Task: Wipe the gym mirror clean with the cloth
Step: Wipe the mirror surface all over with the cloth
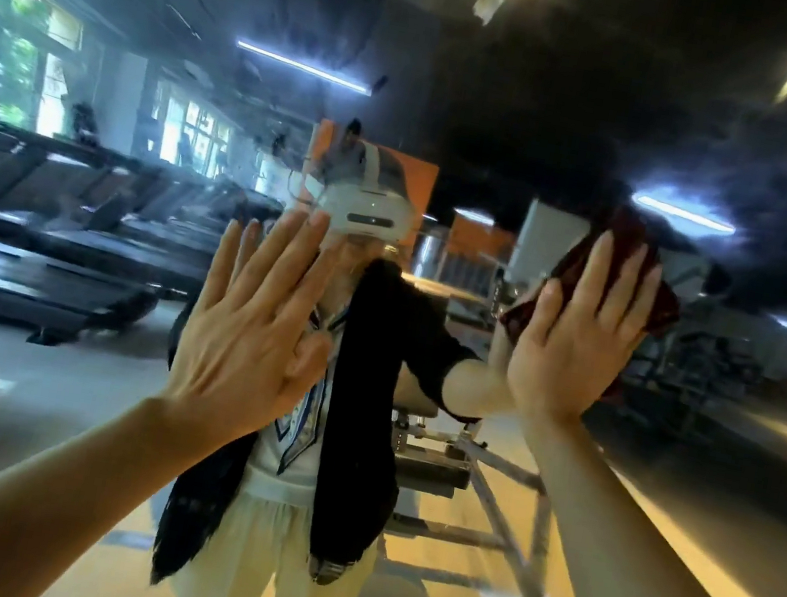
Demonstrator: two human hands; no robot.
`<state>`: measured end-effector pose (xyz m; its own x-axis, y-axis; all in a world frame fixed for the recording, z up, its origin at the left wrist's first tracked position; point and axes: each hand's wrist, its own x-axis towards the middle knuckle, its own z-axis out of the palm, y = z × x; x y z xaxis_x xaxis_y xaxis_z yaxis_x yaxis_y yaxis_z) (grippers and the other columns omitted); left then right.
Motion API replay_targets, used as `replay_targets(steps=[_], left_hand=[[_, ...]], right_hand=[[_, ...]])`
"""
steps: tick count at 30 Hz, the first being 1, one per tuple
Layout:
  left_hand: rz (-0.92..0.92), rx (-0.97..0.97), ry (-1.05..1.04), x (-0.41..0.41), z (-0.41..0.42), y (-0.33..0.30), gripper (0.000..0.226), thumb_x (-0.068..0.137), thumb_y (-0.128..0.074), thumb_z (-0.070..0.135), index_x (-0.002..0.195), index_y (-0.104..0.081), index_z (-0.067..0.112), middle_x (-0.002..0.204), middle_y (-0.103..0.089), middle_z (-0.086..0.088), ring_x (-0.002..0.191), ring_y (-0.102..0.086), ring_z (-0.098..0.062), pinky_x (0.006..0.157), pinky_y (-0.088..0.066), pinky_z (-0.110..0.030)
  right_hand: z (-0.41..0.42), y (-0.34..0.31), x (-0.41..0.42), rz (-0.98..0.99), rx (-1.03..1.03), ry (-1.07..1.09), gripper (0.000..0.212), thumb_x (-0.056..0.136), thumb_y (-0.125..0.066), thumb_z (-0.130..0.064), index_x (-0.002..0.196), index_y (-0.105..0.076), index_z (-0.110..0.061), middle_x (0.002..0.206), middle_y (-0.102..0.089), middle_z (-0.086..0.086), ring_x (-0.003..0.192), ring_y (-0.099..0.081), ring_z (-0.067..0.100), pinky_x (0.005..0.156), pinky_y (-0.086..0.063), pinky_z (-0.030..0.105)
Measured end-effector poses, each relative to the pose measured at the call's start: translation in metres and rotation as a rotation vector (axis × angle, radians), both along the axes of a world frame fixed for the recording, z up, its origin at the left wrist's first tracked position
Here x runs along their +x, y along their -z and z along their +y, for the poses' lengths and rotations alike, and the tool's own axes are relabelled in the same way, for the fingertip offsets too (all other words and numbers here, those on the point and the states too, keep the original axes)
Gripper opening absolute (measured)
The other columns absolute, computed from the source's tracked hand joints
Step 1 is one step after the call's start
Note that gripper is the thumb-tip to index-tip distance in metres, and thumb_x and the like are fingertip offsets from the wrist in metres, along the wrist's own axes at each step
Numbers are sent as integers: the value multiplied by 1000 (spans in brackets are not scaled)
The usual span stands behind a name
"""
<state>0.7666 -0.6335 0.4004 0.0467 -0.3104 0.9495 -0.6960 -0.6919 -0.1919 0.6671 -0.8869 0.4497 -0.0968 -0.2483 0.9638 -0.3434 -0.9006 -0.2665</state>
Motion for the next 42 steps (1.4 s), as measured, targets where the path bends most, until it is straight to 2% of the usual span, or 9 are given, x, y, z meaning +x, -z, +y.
replay_targets(steps=[3, 7, 11, 15, 21, 23, 28, 33, 42], left_hand=[[65, -27, 82, -17, -18, 22, 74, 95, -50, 40, 156, -27, 5, 165, -17, -13, 154, -10, -28, 124, 3, -50], [163, -2, 129, -36, -35, 60, 84, 85, -64, 33, 155, -28, 3, 165, -17, -14, 154, -8, -27, 125, -2, -51], [241, 69, 112, -43, -28, 86, 83, 82, -53, 35, 155, -30, 4, 164, -20, -15, 153, -12, -28, 124, 1, -50], [308, 104, 57, -42, -27, 98, 91, 76, -62, 34, 155, -29, 5, 164, -20, -15, 153, -15, -32, 124, 1, -53], [381, 114, 47, -50, -25, 121, 108, 71, -85, 26, 157, -21, 6, 162, -25, -18, 151, -18, -32, 124, 5, -48], [413, 150, 38, -51, -18, 127, 119, 66, -90, 26, 158, -16, 9, 163, -23, -17, 152, -17, -32, 124, 6, -48], [423, 167, 17, -51, -16, 130, 120, 66, -91, 30, 158, -17, 11, 164, -21, -16, 152, -16, -32, 124, 7, -50], [412, 131, 35, -58, -25, 134, 132, 65, -91, 25, 160, 1, 21, 162, -24, -16, 152, -15, -32, 125, 7, -46], [431, 220, 20, -75, -59, 138, 122, 64, -92, 29, 158, -16, 7, 163, -21, -16, 152, -16, -33, 124, 6, -49]], right_hand=[[50, 32, 25, 64, -104, -57, 54, 108, -21, -38, 158, -28, -17, 163, -25, 15, 152, -16, 34, 124, -5, 49], [46, 98, 16, 535, -620, -112, 51, 108, -29, -40, 158, -27, -27, 166, -21, 8, 154, -13, 28, 118, -26, 58], [-15, 103, -18, 262, -277, -22, 52, 108, -22, -42, 156, -27, -25, 163, -25, 11, 154, -12, 29, 124, -6, 52], [12, 108, 0, 22, 59, -88, 54, 108, -21, -40, 156, -32, -16, 161, -29, 17, 152, -16, 37, 119, -21, 61], [49, 180, 4, 622, -601, -169, 53, 108, -28, -43, 159, -18, -32, 167, -14, 4, 155, -7, 26, 118, -23, 55], [23, 189, -9, 575, -535, -128, 53, 109, -25, -42, 160, -15, -34, 167, -12, 3, 155, -6, 25, 119, -18, 57], [37, 192, -2, 221, 64, -120, 56, 106, -29, -39, 159, -13, -28, 165, -14, 10, 155, 2, 28, 117, -20, 67], [67, 212, 19, 532, -478, -204, 62, 102, -53, -39, 157, -27, -30, 166, -14, 4, 155, -7, 25, 122, -11, 54], [-38, 222, -29, 377, -373, -126, 52, 107, -38, -42, 156, -30, -29, 164, -25, 7, 154, -17, 27, 114, -32, 57]])
